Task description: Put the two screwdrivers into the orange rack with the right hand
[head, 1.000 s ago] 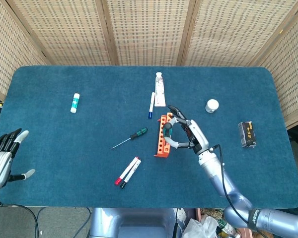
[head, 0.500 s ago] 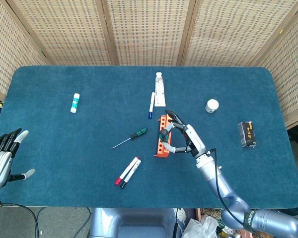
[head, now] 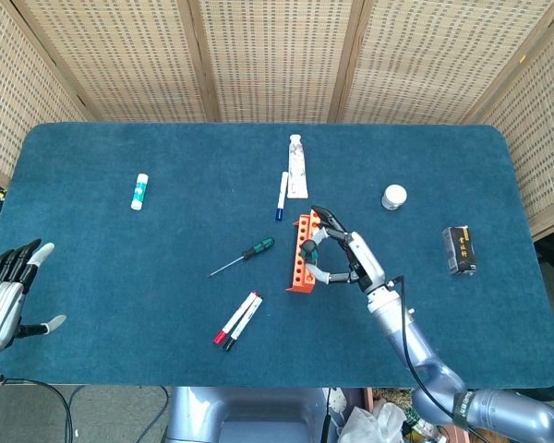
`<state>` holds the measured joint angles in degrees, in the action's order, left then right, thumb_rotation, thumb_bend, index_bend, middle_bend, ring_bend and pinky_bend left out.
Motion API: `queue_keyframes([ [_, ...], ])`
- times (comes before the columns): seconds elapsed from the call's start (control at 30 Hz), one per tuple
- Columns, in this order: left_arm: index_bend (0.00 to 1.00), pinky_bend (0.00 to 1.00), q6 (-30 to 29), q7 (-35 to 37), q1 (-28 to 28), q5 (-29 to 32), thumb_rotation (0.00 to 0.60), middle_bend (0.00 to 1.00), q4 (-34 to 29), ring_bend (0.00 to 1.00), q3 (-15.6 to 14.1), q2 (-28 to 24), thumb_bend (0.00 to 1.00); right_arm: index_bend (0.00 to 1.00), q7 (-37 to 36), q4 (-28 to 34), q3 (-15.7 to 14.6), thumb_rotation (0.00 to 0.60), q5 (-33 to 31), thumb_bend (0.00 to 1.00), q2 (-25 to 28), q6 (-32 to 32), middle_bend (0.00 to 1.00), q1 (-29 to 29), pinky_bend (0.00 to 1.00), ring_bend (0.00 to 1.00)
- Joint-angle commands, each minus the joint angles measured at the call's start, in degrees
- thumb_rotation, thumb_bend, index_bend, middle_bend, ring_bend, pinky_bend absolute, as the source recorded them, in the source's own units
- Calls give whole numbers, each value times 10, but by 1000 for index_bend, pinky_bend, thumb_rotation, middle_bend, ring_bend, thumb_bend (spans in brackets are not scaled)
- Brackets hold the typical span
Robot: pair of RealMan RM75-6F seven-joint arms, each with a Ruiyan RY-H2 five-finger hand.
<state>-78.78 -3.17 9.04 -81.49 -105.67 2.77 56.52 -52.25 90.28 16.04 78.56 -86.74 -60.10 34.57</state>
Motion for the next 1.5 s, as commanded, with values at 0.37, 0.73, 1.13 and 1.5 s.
queue_keyframes([
  [0.37,0,0,2,-2,1,1,600,0,0,0,0,1,0,644,-13,-19,-8,600,8,418,-10,-4,48,-2,76,0],
  [0.73,0,0,4,0,2,0,600,0,-1,0,-1,0,0,646,-21,-35,-15,600,11,417,-20,-2,48,-1,62,0],
  [1.13,0,0,7,1,3,1,600,0,-1,0,-2,-1,0,646,-36,-57,-18,600,3,417,-28,9,48,-1,62,0],
  [1.5,0,0,10,0,5,2,600,0,-1,0,-2,-1,0,646,-60,-96,-30,600,6,415,-43,22,48,-3,26,0],
])
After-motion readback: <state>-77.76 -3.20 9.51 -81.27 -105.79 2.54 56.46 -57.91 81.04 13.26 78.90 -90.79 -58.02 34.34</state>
